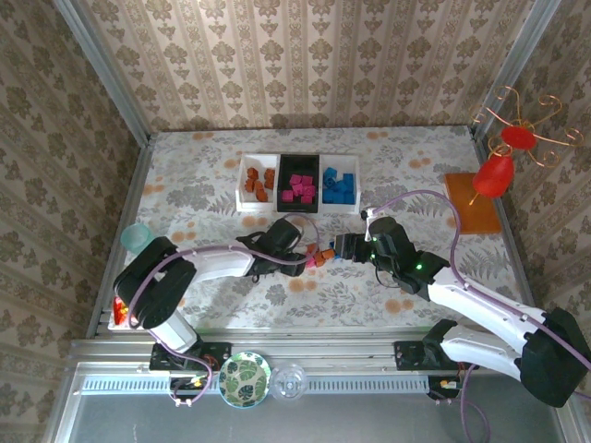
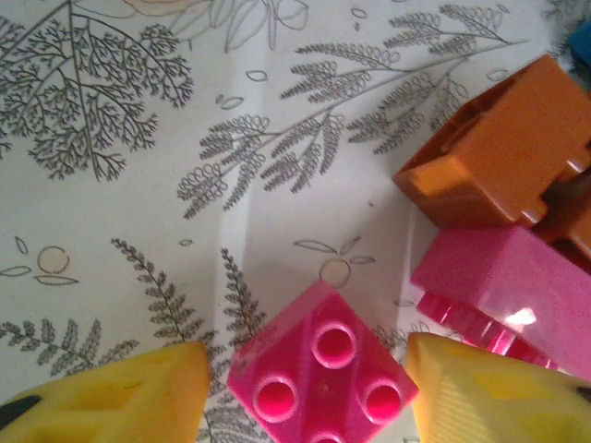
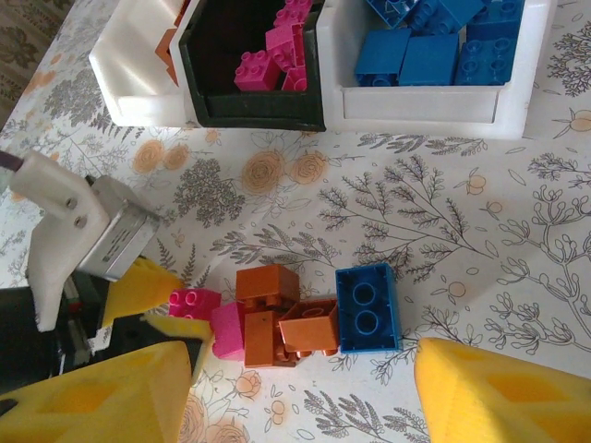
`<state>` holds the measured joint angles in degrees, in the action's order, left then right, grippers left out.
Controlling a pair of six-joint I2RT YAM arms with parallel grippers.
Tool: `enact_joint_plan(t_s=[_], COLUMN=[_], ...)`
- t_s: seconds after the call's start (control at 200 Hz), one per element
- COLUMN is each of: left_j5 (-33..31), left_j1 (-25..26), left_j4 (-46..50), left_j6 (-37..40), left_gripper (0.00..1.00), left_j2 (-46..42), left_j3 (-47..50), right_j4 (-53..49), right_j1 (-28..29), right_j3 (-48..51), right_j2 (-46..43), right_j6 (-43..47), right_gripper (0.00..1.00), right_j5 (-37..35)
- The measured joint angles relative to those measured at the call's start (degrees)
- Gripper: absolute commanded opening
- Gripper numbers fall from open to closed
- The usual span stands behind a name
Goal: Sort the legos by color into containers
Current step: Pick up the lego from the center of the table, then place the lego in the container.
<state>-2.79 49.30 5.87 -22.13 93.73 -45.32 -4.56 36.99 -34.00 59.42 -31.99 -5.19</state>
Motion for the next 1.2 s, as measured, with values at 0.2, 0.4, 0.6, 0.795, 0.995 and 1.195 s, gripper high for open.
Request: enact_joint_plan(t_s=[0.2,0.4,0.6,0.795,0.995,1.195], left_j5=[-0.76,-0.70,-0.83,-0.70,-0.79,-0.94], left_j1=[0.24,0.52,0.85,-3.39,-9.57,-13.70], left_j4=[-0.81,-1.51,2.62,4.85,5.46,8.81], left_j6=[0.72,0.63,0.35,1.68,4.59,5.92], left_gripper=[0.40,0.38,0.38,0.35,0.35,0.39], left_j2=[-0.22,-4.15,-13.57,-9.75,5.03,18.67], left_j3=[0.37,3.69,2.75,-9.62,-27.91,-42.71], right_j4=[0.02,0.02,0.07,0.07,-0.15,-1.25], right_j1=[-0.07,-0.17,-0.37,-0.37,-0.44,-0.44], right_j3=[0.00,0.00,0.00,0.00,0.00,0.66], right_j2=[-1.01,-1.07,-0.96,0.07,0.33,-0.22], right_j6=[0.02,0.02,0.00,0.00,0.00,0.00], right_gripper=[0.67,0.67,0.67,0.67,0.67,0.67], right_j5=[-0.02,-0.04,-0.02,-0.02,-0.02,-0.04])
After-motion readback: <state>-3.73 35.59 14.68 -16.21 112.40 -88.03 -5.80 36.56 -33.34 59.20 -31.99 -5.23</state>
